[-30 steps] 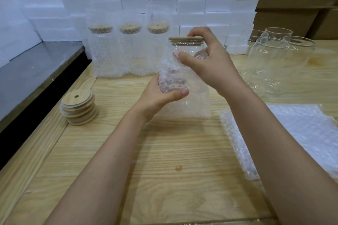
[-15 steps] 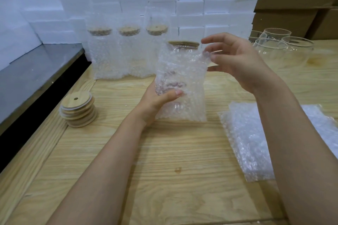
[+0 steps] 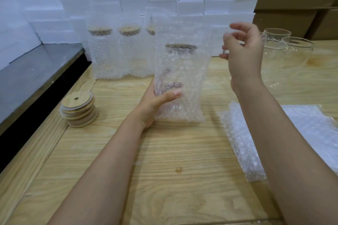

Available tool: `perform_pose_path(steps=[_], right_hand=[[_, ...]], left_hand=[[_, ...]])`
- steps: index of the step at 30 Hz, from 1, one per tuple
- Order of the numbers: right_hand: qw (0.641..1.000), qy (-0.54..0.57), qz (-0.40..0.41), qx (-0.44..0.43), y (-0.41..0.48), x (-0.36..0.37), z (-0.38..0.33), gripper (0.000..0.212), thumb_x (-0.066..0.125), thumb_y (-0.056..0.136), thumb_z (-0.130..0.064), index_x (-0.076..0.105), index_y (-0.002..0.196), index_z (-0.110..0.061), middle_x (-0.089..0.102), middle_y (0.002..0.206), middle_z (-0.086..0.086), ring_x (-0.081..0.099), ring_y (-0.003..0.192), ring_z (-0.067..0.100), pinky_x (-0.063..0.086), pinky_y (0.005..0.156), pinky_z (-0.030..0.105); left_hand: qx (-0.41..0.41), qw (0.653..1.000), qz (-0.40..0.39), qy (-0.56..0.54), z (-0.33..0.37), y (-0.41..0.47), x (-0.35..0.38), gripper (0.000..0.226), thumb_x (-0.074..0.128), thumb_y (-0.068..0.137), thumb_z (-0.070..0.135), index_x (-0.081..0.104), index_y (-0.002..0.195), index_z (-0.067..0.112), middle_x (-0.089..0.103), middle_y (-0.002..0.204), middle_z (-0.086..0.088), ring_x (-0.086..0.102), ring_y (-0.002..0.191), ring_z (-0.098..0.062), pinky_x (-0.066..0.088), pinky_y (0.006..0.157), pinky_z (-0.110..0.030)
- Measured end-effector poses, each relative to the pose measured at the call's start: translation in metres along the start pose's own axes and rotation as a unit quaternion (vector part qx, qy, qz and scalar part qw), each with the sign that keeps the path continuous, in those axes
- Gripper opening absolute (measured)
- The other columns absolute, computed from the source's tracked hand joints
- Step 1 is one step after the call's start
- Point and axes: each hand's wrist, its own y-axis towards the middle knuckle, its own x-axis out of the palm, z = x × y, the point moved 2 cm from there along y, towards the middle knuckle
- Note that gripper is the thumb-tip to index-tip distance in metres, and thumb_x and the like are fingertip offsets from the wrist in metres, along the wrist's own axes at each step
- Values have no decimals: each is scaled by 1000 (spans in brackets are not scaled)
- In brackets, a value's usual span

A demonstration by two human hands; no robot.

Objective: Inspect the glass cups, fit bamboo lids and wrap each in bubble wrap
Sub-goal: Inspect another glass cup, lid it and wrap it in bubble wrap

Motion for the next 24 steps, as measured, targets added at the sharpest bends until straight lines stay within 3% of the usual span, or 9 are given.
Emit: perform_pose_path(steps=[4, 8, 11, 14, 16, 17, 19, 21, 24], right_hand=[[991, -31, -72, 108, -7, 12, 13, 25, 46, 87, -1, 62, 79, -18, 61, 72, -1, 54, 57, 12, 47, 55, 24], [988, -49, -122, 86, -20, 24, 15, 31, 45, 80, 1, 68, 67, -15, 66, 59, 2, 59, 48, 18, 47, 48, 24], [988, -66, -120, 72, -28, 31, 16, 31, 46, 81, -1, 68, 67, -19, 65, 57, -2, 64, 49, 19, 47, 47, 24], [993, -66, -81, 56, -35, 37, 15, 24, 51, 85, -9, 67, 72, -22, 66, 65, -4, 68, 57, 16, 55, 54, 31], [992, -77, -87, 47, -45, 45, 19, 11, 60, 88, -23, 70, 86, -21, 69, 81, -7, 68, 77, 13, 57, 75, 38], [989, -88, -106, 53, -51, 51, 21, 22, 63, 88, -33, 70, 102, -18, 70, 97, -6, 65, 90, 12, 54, 86, 36], [983, -81, -145, 75, -60, 59, 29, 63, 69, 81, -49, 54, 131, -14, 60, 128, -2, 57, 115, 12, 46, 99, 30], [982, -41, -160, 91, -62, 63, 35, 85, 76, 71, -52, 41, 139, -16, 52, 137, -3, 48, 128, 12, 41, 104, 28], [978, -31, -164, 126, -52, 54, 42, 99, 85, 61, -47, 35, 141, -16, 48, 138, -3, 46, 130, 14, 41, 106, 35]], left_hand=[[34, 997, 54, -31, 3, 3, -4, 87, 80, 54, 26, 42, 132, 36, 66, 112, -8, 63, 104, -27, 53, 85, -46], [80, 991, 108, -6, 8, 3, -5, 68, 82, 59, 26, 50, 118, 39, 65, 120, -9, 63, 111, -29, 48, 97, -54], [106, 986, 127, 18, 9, 3, -4, 66, 82, 63, 22, 51, 119, 37, 67, 117, -6, 64, 111, -25, 47, 98, -55], [139, 973, 174, 61, 11, 4, 1, 91, 84, 56, 36, 42, 136, 26, 64, 124, -3, 64, 111, -14, 50, 99, -41], [157, 955, 227, 113, 11, 6, 5, 93, 85, 53, 46, 36, 133, 39, 59, 124, 25, 58, 111, 7, 47, 98, -21], [168, 944, 244, 147, 12, 6, 8, 96, 84, 53, 51, 32, 134, 48, 52, 117, 42, 51, 108, 20, 43, 94, -11], [179, 932, 244, 198, 11, 5, 12, 98, 79, 54, 57, 27, 137, 58, 36, 113, 58, 38, 108, 32, 38, 90, -3], [194, 926, 212, 242, 10, 2, 16, 98, 76, 59, 55, 20, 139, 60, 28, 123, 57, 30, 118, 30, 31, 94, 1], [240, 905, 160, 312, 7, -3, 20, 95, 71, 73, 37, 15, 150, 41, 25, 132, 51, 31, 123, 24, 29, 101, -7]])
